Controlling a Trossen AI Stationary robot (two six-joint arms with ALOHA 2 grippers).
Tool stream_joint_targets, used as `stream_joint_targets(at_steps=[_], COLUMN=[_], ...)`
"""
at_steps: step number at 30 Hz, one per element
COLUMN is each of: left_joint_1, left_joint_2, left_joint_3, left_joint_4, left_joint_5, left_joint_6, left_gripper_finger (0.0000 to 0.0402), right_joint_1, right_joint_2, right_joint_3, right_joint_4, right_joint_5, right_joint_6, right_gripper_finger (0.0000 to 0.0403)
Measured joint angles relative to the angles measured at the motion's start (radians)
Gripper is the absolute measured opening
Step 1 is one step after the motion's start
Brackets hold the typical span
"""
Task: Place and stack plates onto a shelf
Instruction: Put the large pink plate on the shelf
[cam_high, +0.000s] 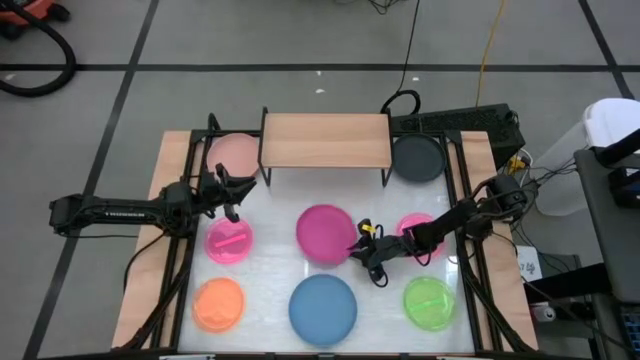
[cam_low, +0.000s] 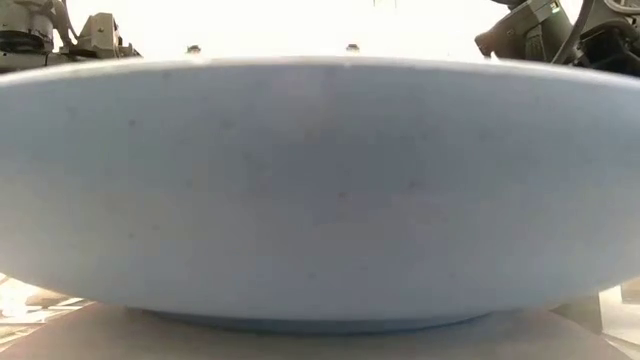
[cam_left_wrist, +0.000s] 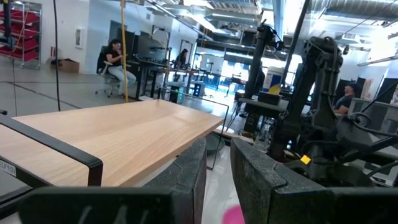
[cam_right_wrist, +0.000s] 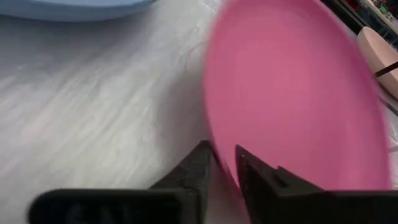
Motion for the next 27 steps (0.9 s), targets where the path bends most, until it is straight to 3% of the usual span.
stream_joint_targets(at_steps=[4,11,16,27], left_joint_1=[0.000,0.000,0.000,0.000], left_joint_2=[0.000,0.000,0.000,0.000], left_joint_3=[0.000,0.000,0.000,0.000], left_joint_4=[0.000,0.000,0.000,0.000], left_joint_5=[0.000,0.000,0.000,0.000], left_joint_6=[0.000,0.000,0.000,0.000], left_gripper_finger=[0.0078,0.0078,0.0078,0.0078], right_joint_1=[-0.003,-0.003,-0.017,-0.212], right_joint_2=[0.000,-0.016,-0.089,-0.167], right_joint_3=[-0.001,0.001,0.081,0.424], right_joint_4=[0.002,0.105,0.117,-0.293], right_joint_5=[0.000,0.008,0.003,0.006], right_joint_6=[0.003,-0.080,-0.164,-0.351], right_gripper_finger=[0.0007,0.0003,0.0002,0.0001])
